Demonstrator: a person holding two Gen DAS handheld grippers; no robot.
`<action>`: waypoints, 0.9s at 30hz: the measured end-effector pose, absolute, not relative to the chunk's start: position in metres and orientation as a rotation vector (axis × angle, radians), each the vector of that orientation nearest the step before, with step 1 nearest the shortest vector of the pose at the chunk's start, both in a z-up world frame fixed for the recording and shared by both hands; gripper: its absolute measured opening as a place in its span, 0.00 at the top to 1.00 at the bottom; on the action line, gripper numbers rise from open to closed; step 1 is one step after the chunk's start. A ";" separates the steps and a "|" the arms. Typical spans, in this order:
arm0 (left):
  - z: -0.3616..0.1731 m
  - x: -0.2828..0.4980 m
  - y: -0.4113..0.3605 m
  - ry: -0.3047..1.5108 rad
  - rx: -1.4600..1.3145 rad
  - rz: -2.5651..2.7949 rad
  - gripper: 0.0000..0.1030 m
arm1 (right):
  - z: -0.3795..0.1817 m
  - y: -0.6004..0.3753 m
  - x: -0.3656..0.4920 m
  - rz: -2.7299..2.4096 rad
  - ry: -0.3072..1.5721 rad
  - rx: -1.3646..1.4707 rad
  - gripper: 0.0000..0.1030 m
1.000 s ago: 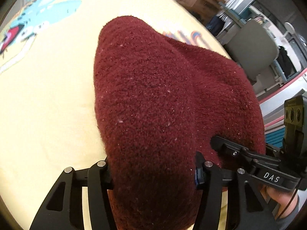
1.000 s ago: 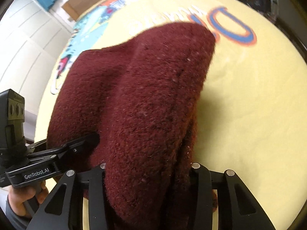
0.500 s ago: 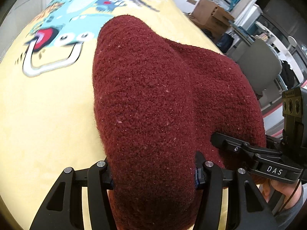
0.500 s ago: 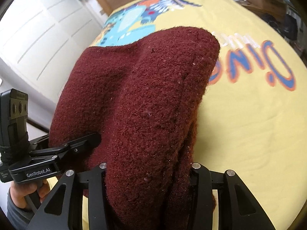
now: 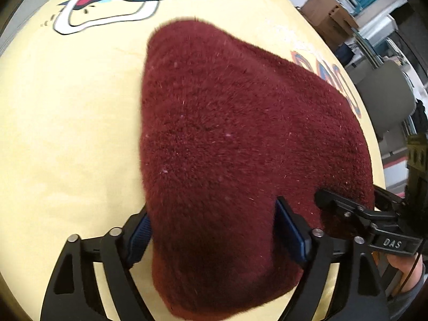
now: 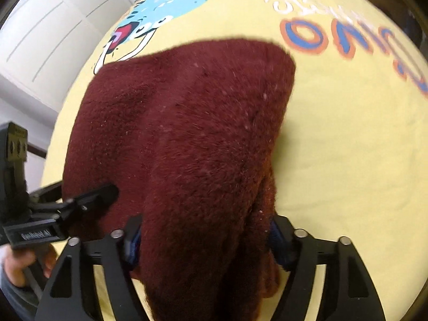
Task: Fold small clothes
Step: 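Lower the bundle onto the duvet and open both tools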
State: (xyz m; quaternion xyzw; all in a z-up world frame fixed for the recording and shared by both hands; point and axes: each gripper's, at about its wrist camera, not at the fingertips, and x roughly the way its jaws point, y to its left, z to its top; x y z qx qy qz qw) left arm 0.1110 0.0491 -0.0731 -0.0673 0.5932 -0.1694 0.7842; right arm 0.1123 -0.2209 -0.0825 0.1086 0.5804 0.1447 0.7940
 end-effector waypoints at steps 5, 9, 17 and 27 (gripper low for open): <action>-0.048 0.104 0.059 1.246 -0.100 -0.340 0.01 | -0.056 -0.235 0.095 0.299 1.175 0.206 0.20; -0.046 0.098 0.048 1.213 -0.077 -0.323 0.01 | -0.044 -0.244 0.087 0.284 1.147 0.191 0.16; -0.081 0.094 0.055 1.248 0.001 -0.266 0.01 | -0.074 -0.247 0.090 0.187 1.151 0.173 0.15; -0.101 0.090 0.056 1.205 -0.020 -0.269 0.00 | -0.111 -0.268 0.085 0.153 1.144 0.235 0.02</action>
